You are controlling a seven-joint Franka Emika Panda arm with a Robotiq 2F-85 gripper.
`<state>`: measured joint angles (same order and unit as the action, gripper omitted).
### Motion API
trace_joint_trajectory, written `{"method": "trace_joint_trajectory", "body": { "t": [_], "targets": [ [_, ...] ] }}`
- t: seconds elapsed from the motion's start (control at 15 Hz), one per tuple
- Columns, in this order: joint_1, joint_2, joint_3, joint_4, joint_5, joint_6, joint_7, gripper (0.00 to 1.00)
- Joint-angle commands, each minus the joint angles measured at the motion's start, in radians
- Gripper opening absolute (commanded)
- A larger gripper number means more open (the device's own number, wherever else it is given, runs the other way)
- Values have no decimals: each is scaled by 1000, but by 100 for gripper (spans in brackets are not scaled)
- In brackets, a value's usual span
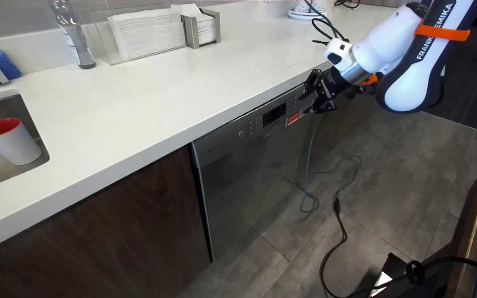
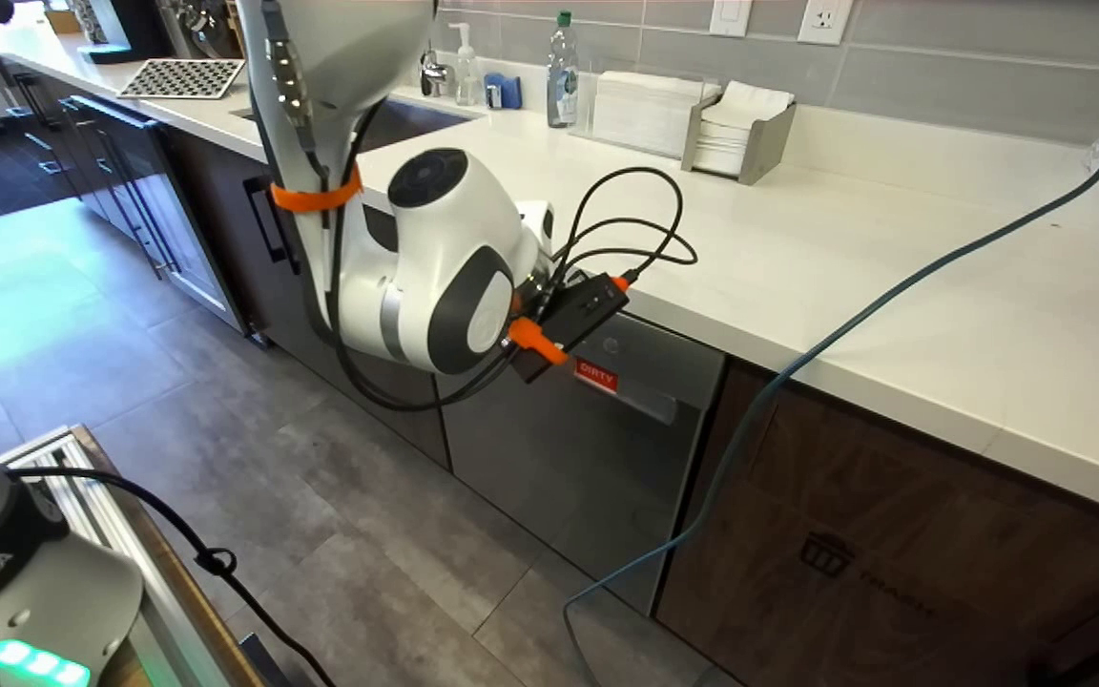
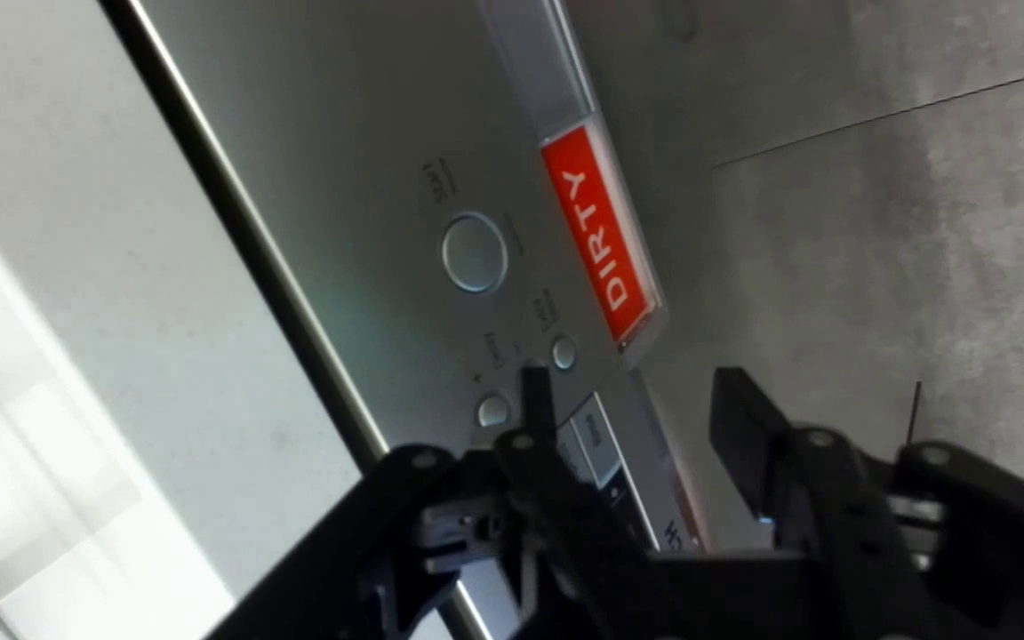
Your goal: Press the button on the oven
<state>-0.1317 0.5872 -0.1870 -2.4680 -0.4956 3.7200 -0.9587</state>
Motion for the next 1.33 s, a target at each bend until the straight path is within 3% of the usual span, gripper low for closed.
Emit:
{"method": "trace_joint_trajectory", "body": {
  "t": [0.0,0.2,0.6,1.0,1.27],
  "targets": [
    [32,-99,-13,-77,17,-104,0,82],
    [68,-145,-12,-96,72,-185,17,99],
    [185,-252,-33,-117,209,-372,82,100],
    [265,-362,-53,-129,259,-551,216,100],
    [392,-433,-167,-120,235,-669,361,100]
  ]
}}
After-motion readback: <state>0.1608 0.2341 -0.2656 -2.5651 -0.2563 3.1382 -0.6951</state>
